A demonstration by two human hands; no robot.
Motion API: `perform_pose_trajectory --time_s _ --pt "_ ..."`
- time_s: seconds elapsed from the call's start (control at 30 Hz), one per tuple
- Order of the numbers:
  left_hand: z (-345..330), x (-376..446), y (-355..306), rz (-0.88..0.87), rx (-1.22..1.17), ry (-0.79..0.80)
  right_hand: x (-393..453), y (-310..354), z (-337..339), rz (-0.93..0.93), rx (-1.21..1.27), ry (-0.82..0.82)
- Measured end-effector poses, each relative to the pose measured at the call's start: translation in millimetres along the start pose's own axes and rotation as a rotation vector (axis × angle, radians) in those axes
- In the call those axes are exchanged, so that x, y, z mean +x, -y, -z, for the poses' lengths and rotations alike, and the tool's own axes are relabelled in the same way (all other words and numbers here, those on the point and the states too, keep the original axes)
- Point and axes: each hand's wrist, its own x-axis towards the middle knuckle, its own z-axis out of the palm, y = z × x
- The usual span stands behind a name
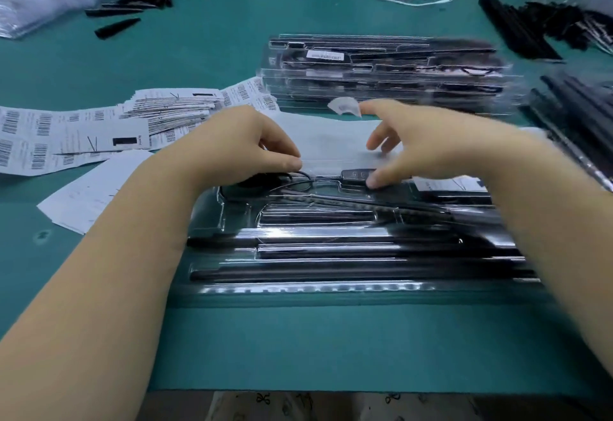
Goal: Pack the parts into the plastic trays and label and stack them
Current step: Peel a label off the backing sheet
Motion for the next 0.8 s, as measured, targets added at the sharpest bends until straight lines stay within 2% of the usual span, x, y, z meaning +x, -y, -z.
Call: perform_pose_trajectory --time_s 0.2,0.4,0.63,0.8 --pt "-0.4 -0.6 -0.4 -0.001 0.012 0.007 -0.8 -10.2 -14.4 0.001 0.162 -0.011" --pt "-2.3 -0.2 0.7 0.000 -0.014 0.001 10.4 11.4 -7.7 0.067 -0.138 0.117" --pt "-2.4 -0.2 0.0 0.007 -0.019 0.011 9.2 15.1 -15.7 0.018 -0.271 0.070" --pt "0.1 -3.4 -3.9 0.019 0.033 0.072 5.2 12.8 -3.3 0.001 -0.252 0.066"
